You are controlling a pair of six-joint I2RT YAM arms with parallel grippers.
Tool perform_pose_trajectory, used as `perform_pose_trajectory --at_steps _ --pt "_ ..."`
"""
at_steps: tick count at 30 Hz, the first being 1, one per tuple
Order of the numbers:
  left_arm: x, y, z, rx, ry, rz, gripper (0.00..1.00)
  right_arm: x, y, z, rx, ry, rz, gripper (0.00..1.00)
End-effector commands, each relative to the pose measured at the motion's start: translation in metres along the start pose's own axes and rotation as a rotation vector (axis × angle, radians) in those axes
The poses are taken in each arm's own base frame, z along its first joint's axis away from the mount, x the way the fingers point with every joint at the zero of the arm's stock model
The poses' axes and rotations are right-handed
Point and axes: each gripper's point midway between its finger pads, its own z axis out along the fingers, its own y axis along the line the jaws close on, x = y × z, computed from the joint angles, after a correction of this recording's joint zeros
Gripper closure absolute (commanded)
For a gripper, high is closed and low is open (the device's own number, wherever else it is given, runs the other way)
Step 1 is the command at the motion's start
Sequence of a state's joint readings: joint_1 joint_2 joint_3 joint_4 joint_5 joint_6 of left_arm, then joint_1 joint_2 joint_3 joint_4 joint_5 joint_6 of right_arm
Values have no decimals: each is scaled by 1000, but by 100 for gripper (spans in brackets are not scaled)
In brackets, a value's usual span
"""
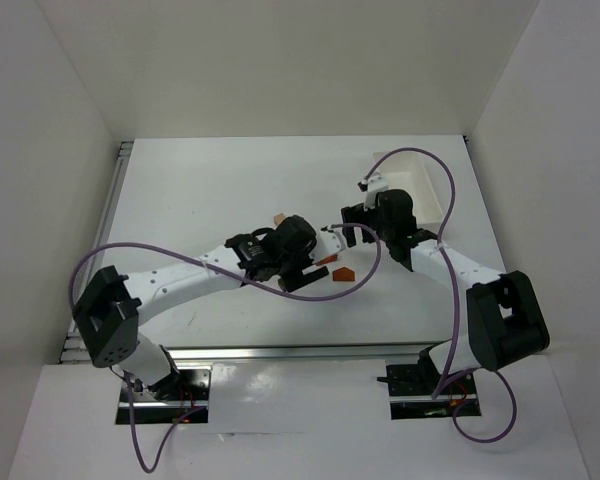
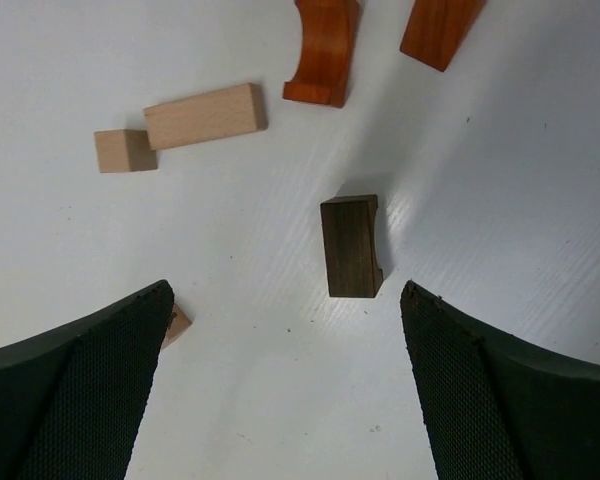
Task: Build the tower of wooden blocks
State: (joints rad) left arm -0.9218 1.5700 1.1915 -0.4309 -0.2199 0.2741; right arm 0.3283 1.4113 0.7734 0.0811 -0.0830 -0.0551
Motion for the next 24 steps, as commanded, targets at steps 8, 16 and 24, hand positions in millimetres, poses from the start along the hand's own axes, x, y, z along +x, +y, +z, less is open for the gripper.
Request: perform_pose_trajectory --at_steps 8,16,24 --pt "-37 91 -93 -324 -324 -703 0 -3 16 7 -35 70 154 6" --pt "25 101 -113 -450 -162 -1147 0 26 61 23 -69 171 96 8" --pt "49 129 -102 -286 -207 -1273 4 38 65 38 -42 199 84 19"
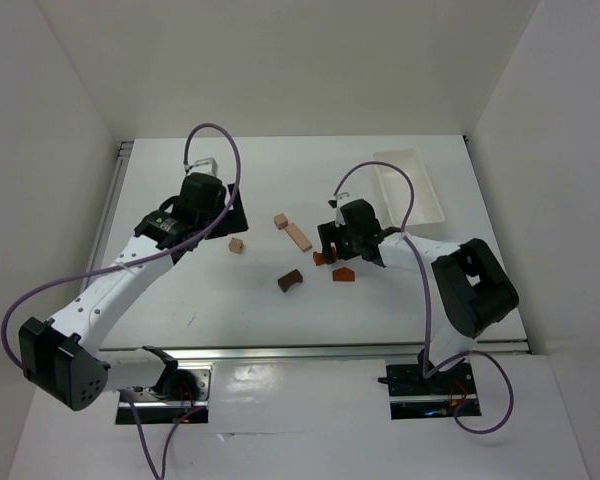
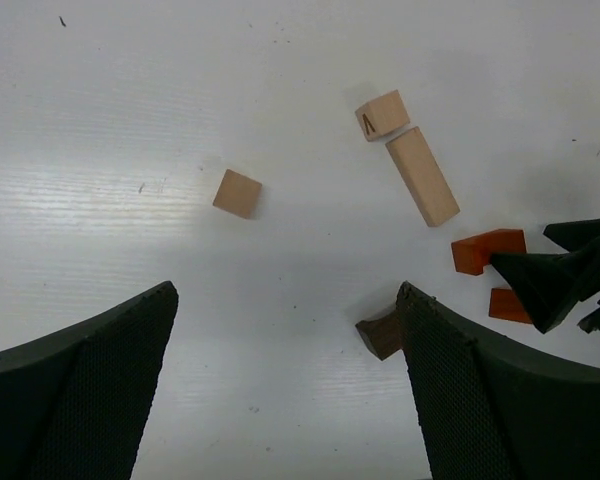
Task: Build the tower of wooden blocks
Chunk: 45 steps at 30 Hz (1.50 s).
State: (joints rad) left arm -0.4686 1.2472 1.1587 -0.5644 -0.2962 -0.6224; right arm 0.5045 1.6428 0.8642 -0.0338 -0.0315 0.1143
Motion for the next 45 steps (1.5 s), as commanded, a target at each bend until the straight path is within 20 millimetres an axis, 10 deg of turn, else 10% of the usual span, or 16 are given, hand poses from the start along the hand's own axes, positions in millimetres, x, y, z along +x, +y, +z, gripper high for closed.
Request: perform_pose_trajectory --at_steps 1,6,9,16,23,28,35,45 --pt "-7 -18 -8 141 -3 -45 5 -27 1 0 22 -70 14 21" --pt "-5 -23 -4 176 2 -11 5 -24 5 7 -1 -70 22 33" --pt "-9 -30 -1 199 4 10 3 -21 6 13 -11 -55 22 63" --pt "-20 -36 1 234 -1 27 0 -39 10 -6 -28 -108 0 100" --pt "-11 -96 -17 676 98 119 0 -107 57 -81 -266 -524 -274 100" --pt "16 -137 -56 1114 202 195 0 -130 108 -196 -510 -1058 -576 100" --pt "30 -147 -95 1416 239 252 6 -115 144 -247 -736 -1215 -804 100" --pt "36 -147 -125 1517 172 310 21 -115 155 -269 -810 -1301 -874 100"
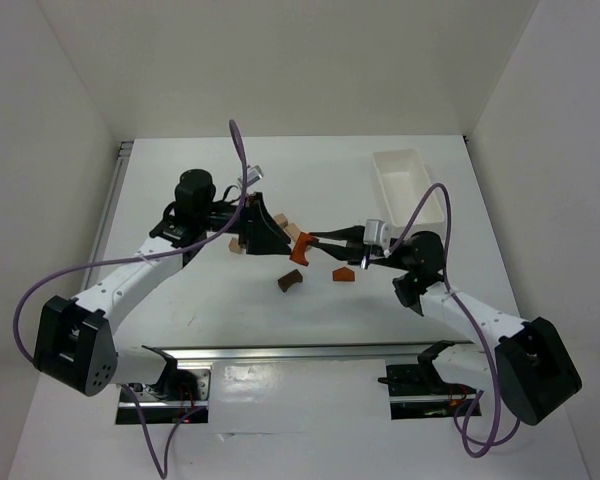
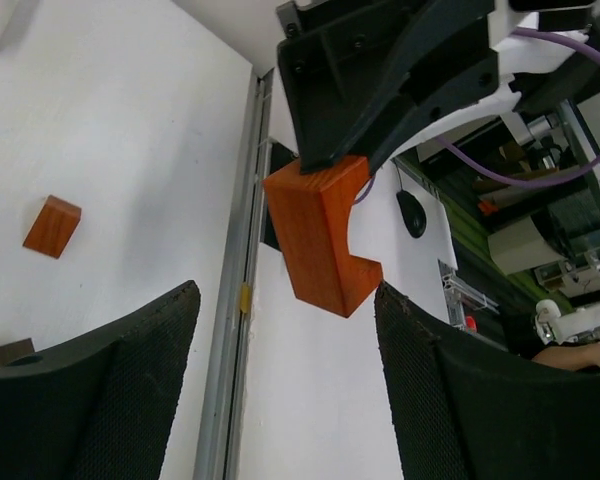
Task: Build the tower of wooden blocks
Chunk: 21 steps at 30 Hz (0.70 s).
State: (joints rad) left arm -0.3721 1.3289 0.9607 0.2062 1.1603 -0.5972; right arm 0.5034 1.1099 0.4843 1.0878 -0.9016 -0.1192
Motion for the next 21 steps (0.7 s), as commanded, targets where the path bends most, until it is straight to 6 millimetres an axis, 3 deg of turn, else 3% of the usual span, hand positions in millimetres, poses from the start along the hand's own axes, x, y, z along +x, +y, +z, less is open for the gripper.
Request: perform_pose_trajectory --at_steps 1,6,11,15,16,21 --pt "-6 -31 0 110 7 122 23 -34 -4 6 -37 -111 -130 100" --pt "-3 -39 4 150 17 153 25 -28 -1 8 -60 -121 -107 100" --pt "5 -45 11 172 43 145 31 -35 -2 13 -68 -149 -134 100" --pt "5 -46 13 169 47 141 41 -39 -2 16 -74 -164 -146 100" --pt "6 -44 14 167 50 133 49 -36 1 18 -82 -163 -136 100" --pt "6 -45 13 179 49 144 68 -42 0 18 -80 -183 -170 100"
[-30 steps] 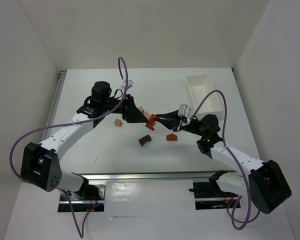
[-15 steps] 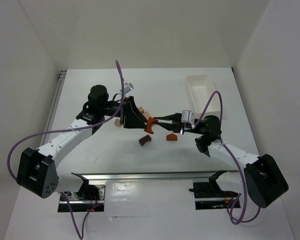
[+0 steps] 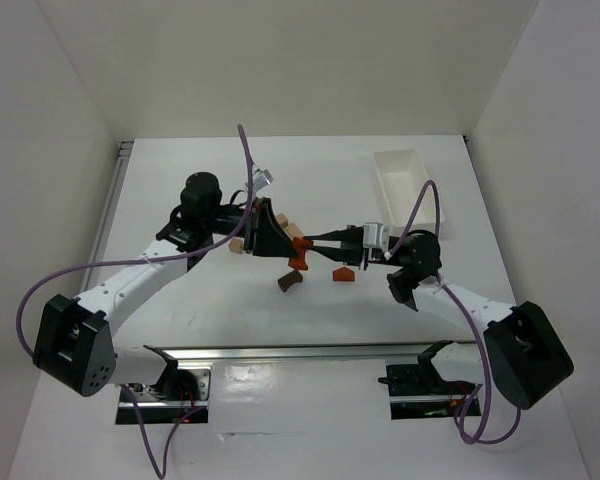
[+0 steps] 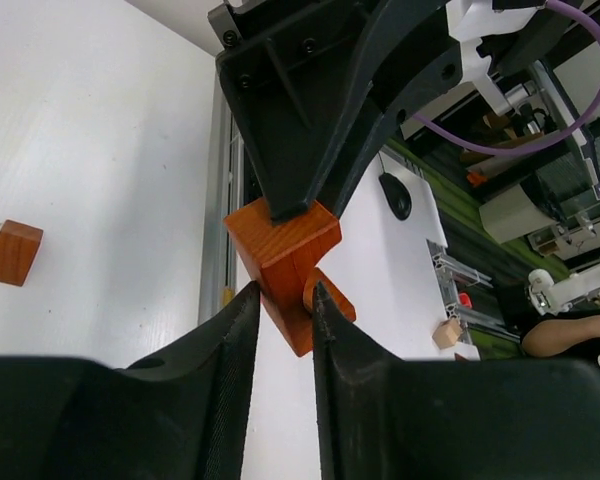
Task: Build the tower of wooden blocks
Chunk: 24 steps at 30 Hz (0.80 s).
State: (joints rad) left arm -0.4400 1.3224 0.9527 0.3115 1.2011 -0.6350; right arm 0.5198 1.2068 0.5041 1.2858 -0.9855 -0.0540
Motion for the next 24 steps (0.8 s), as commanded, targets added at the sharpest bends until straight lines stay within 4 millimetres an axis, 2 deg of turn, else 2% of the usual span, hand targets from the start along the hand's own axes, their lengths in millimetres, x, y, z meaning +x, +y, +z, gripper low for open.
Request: perform_pose_trajectory --at_steps 1,2,5,6,7,11,14,15,16,17,18,19,21,24 --pt "-3 -22 0 77 11 90 68 -32 -9 10 2 -98 -144 100" --pt "0 -23 0 87 18 84 68 -34 -9 10 2 -104 -152 100" --pt "2 -27 -1 102 13 104 47 -38 -4 11 -15 -129 -180 100" --pt "4 -27 -1 110 16 113 40 -40 -4 11 -15 -134 -187 100" --pt "3 -28 -1 112 14 115 25 -36 -4 11 -15 -128 -178 100" --pt "3 -38 -4 122 18 141 11 -33 -6 12 -13 -123 -206 100" --pt "6 -43 -8 105 3 176 9 -34 -9 10 13 -129 -230 100" --pt "6 -46 -9 109 -4 205 5 -40 -8 10 13 -148 -241 100" --pt "8 -51 -10 111 -7 215 5 -50 -4 8 4 -187 -285 100" --pt "6 -52 -11 102 -19 239 5 -54 -3 8 3 -203 -294 100" --pt "12 -49 -11 95 -10 240 2 -53 -2 8 0 -211 -279 100" --pt "9 -47 -11 84 -21 248 2 -62 -3 10 -10 -244 -315 100" --pt "12 -51 -12 97 -22 251 2 -60 0 12 -38 -263 -292 100" --pt "14 -54 -12 131 -16 273 4 -71 -1 18 -79 -300 -334 100"
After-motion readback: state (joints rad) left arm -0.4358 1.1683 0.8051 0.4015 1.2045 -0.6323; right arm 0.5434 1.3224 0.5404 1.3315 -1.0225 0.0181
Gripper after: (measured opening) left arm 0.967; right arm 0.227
